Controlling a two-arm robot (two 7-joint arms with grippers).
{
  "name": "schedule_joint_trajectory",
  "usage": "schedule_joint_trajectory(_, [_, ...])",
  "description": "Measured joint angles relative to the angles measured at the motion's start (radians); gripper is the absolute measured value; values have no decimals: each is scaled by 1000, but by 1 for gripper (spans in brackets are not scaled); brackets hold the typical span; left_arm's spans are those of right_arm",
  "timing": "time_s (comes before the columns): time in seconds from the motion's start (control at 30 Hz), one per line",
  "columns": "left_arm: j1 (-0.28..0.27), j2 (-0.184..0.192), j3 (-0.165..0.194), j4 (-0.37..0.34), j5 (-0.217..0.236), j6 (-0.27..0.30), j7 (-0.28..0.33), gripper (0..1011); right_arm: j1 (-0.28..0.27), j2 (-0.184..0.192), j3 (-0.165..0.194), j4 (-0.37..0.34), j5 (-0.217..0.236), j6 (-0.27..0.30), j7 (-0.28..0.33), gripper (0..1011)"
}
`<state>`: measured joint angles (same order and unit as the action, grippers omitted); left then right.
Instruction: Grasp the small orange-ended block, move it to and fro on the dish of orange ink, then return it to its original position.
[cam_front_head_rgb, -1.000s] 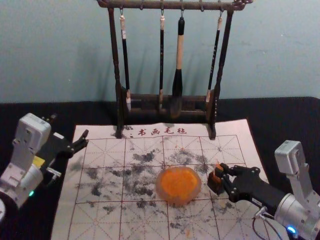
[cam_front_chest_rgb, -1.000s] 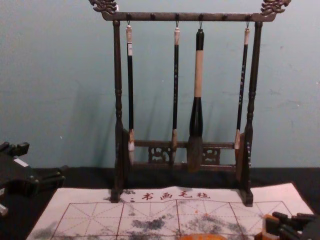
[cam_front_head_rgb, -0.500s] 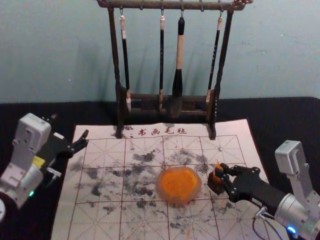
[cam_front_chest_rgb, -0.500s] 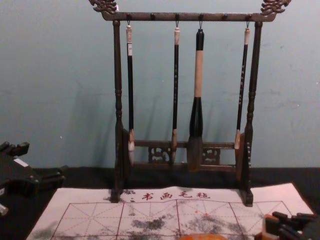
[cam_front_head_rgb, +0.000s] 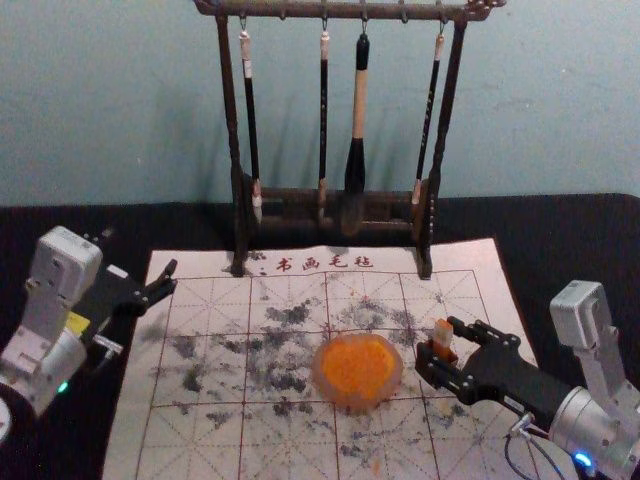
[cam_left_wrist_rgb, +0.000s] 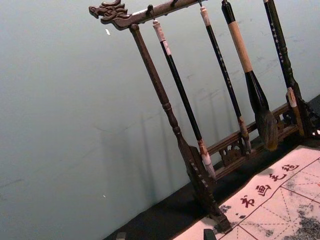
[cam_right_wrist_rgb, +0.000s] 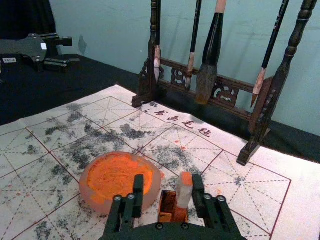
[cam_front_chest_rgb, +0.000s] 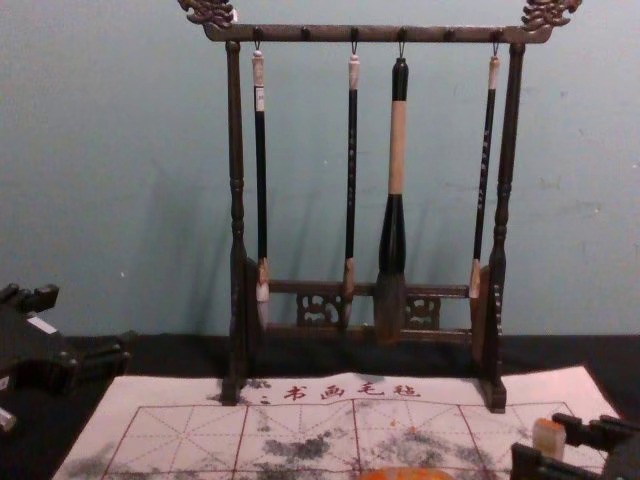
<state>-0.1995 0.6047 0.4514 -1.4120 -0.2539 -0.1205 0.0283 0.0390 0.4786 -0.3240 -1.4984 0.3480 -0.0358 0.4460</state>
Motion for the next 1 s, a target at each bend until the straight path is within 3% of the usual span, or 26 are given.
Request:
schedule_joint_trajectory(0.4, [0,0,0,0,0,0,0,1001,0,0,0,0,0,0,0,916])
schedule_joint_trajectory(0.57, [0,0,0,0,0,0,0,1001,0,0,0,0,0,0,0,1003])
schedule_joint_trajectory(0.87, [0,0,0,0,0,0,0,1001,0,0,0,0,0,0,0,1002])
schedule_joint_trajectory(1.0, [0,0,0,0,0,0,0,1001,-9,-2,10,-22,-8,-31,-7,1002])
